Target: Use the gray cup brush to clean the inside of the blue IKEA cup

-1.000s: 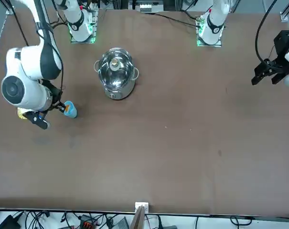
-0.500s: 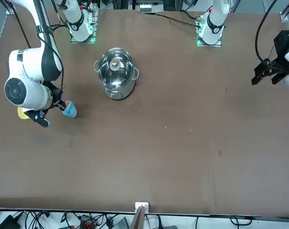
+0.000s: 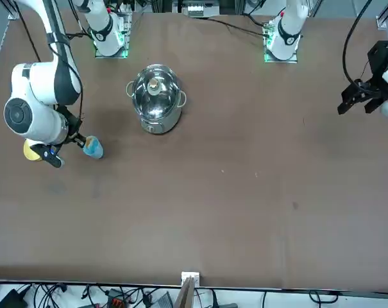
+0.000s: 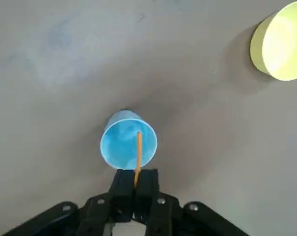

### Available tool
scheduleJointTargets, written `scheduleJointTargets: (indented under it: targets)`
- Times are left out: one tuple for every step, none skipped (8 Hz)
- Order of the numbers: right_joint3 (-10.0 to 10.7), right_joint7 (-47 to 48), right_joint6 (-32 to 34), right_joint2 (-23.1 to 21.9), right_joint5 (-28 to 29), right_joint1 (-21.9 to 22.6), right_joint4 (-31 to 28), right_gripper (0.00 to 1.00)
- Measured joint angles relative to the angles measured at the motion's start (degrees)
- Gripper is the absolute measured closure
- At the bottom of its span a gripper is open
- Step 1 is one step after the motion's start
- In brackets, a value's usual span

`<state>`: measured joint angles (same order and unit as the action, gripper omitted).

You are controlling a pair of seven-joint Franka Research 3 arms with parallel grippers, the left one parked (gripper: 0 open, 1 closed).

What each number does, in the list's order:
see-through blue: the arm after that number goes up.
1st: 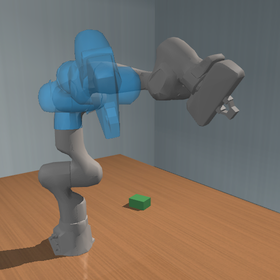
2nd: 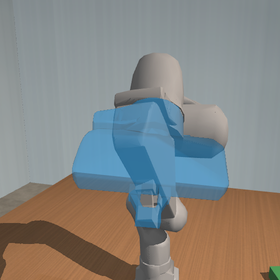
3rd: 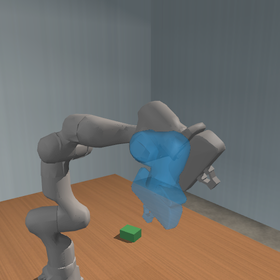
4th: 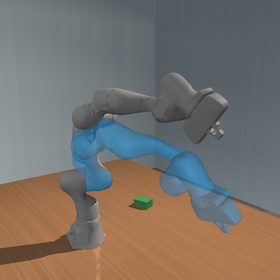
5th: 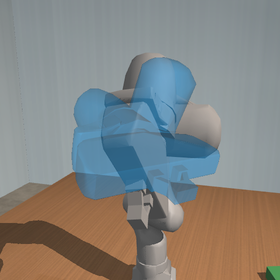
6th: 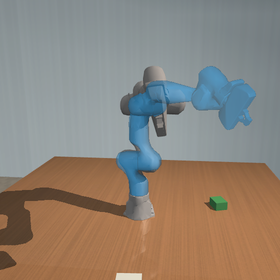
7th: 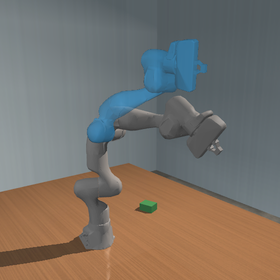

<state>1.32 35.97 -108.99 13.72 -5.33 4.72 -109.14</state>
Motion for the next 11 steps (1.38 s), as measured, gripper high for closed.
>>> scheduleJointTargets:
  targets:
    - [0.0,0.0,-0.5,0.1,0.0,-0.6,-0.1,0.96]
    - [0.0,0.0,-1.3,0.2,0.0,-0.7,-0.1,0.96]
    - [-0.1,0.0,-2.2,0.4,0.0,-0.7,-0.1,0.96]
    - [-0.3,0.0,-2.7,0.8,0.0,-0.7,0.2,0.96]
    - [-0.6,0.0,-2.8,1.1,0.2,-0.6,0.6,0.96]
    - [-0.8,0.2,-2.9,1.2,0.6,-0.2,0.8,0.96]
    - [-0.9,0.8,-2.9,1.4,1.0,0.2,1.0,0.96]
    - [-1.1,2.0,-2.9,1.5,1.1,1.0,1.1,0.96]
    - [-1.2,2.9,-2.8,1.6,1.1,1.9,1.1,0.96]
    - [-1.2,3.5,-2.4,1.7,1.1,2.5,1.1,0.96]
    - [-1.1,3.6,-1.6,1.6,1.1,2.6,1.1,0.96]
